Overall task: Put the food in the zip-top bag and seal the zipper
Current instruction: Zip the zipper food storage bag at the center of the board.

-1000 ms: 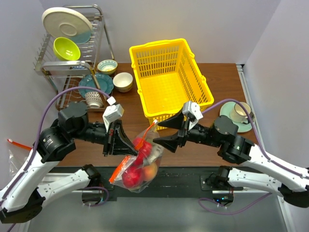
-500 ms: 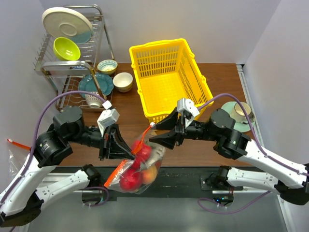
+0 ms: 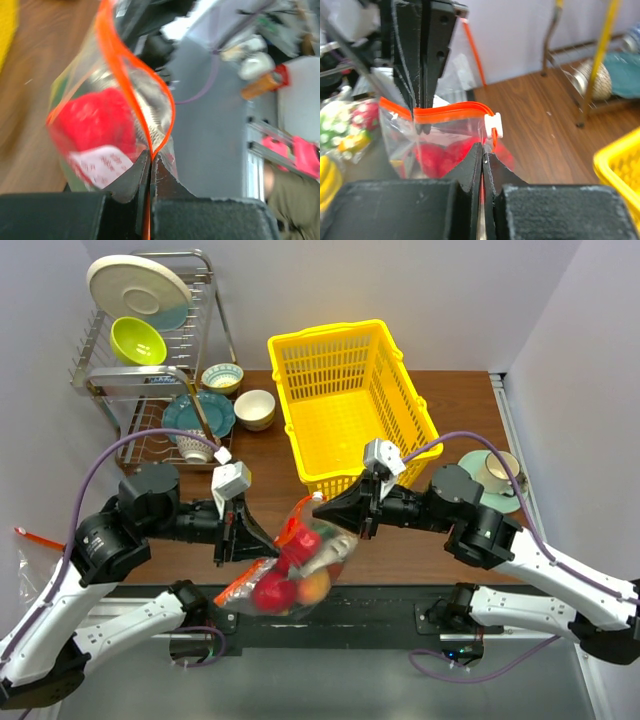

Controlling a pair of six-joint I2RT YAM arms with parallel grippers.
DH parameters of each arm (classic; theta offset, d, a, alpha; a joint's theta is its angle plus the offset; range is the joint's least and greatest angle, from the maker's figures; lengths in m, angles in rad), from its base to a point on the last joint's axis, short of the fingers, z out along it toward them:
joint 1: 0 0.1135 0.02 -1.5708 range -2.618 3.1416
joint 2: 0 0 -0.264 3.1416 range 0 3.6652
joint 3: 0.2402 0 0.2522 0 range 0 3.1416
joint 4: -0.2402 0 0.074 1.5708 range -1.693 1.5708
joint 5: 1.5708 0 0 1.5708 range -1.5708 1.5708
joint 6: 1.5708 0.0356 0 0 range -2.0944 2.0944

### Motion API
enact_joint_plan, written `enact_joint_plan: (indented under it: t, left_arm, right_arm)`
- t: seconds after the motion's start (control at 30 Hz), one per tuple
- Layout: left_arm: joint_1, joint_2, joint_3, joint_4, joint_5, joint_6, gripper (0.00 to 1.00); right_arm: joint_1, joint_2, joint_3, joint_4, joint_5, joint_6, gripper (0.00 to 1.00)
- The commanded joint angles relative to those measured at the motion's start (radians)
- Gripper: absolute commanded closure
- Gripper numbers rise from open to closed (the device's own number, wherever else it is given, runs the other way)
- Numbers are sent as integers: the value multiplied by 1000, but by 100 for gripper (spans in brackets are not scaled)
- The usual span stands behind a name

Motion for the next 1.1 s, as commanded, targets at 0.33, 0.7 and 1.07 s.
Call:
enact_joint_plan:
  t: [0.33, 0.7, 1.07]
  left_arm:
    - [0, 128, -129, -83, -621, 91, 95]
    - [1, 137, -77, 9, -624, 203, 45]
    - [1, 313, 90, 130, -251, 402, 43]
  right_arm:
    - [-1, -44, -285, -25, 354, 204, 100]
    - [0, -35, -280, -28, 331, 206, 100]
    - [0, -49, -265, 41, 162, 92, 100]
